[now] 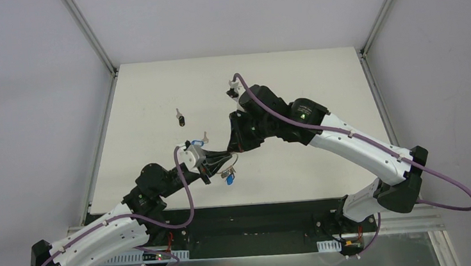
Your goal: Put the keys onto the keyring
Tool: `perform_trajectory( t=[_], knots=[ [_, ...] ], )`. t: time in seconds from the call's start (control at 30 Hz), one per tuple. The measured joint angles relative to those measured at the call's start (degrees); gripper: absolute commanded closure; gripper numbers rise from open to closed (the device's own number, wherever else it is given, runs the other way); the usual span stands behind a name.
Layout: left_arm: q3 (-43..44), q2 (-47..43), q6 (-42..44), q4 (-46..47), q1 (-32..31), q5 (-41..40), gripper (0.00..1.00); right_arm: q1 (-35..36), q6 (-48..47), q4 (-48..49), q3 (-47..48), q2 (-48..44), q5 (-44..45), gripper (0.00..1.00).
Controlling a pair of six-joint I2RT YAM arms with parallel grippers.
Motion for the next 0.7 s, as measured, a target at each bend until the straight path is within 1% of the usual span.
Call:
perform_trajectory(
  t=[0.4, 0.43, 0.5, 0.6, 0.63, 0.7],
  knots=[
    [0.0, -1.5, -1.2, -1.1, 0.0, -0.5, 1.00, 0.0, 0.0, 0.5, 0.0, 0.0, -0.7, 1.00],
    [0.0, -1.6, -1.2, -1.2, 0.0, -0.5, 1.00, 0.0, 0.0, 0.5, 0.0, 0.0, -0.7, 0.96],
    [0.0, -1.7, -1.2, -1.2, 0.0, -0.6, 1.00, 0.0, 0.1, 0.5, 0.0, 0.0, -0.7, 0.82],
    [0.0, -1.8, -1.3, -1.6, 0.0, -1.1, 1.00, 0.0, 0.1, 0.4, 0.0, 0.0, -0.4, 0.63],
    [0.0, -1.9, -1.3, -1.9, 0.0, -1.7, 1.00, 0.0, 0.0, 0.3, 0.0, 0.0, -0.3, 0.60],
    [0.0, -2.0, -1.3, -2.4, 0.0, -2.7, 1.00, -0.1, 0.0, 0.2, 0.1, 0.0, 0.3, 0.57]
  ],
)
